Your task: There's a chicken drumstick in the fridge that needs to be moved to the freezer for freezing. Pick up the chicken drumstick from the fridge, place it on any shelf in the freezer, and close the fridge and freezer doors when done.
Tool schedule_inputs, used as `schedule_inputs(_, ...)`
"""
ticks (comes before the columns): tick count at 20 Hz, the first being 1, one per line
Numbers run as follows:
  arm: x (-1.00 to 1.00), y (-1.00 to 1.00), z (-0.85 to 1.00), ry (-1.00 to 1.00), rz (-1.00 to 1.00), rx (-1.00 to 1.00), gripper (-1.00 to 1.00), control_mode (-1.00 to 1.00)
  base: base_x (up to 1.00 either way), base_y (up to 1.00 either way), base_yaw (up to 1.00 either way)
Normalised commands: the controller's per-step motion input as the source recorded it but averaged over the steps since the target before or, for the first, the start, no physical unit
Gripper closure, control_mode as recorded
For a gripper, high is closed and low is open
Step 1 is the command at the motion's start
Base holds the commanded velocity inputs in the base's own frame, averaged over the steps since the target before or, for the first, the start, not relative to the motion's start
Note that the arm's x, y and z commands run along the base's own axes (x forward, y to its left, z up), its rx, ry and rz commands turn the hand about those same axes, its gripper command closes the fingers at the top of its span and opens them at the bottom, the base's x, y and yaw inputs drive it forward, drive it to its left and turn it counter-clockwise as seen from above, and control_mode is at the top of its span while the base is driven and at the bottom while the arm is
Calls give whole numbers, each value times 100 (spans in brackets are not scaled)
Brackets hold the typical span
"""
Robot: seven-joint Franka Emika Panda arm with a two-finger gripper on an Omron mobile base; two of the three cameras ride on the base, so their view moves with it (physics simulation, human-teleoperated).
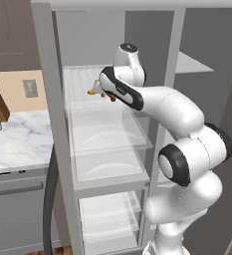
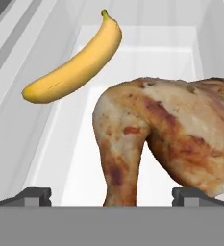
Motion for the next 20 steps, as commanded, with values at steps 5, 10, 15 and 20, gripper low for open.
schedule_inputs(5,23,0,-22,0,0,0,-100,-100,0,0,0)
schedule_inputs(10,28,3,-32,0,0,0,-100,-100,0,0,0)
schedule_inputs(15,14,0,-45,4,0,-1,100,-100,0,0,0)
schedule_inputs(20,0,-1,-58,11,0,-1,100,-100,0,0,0)
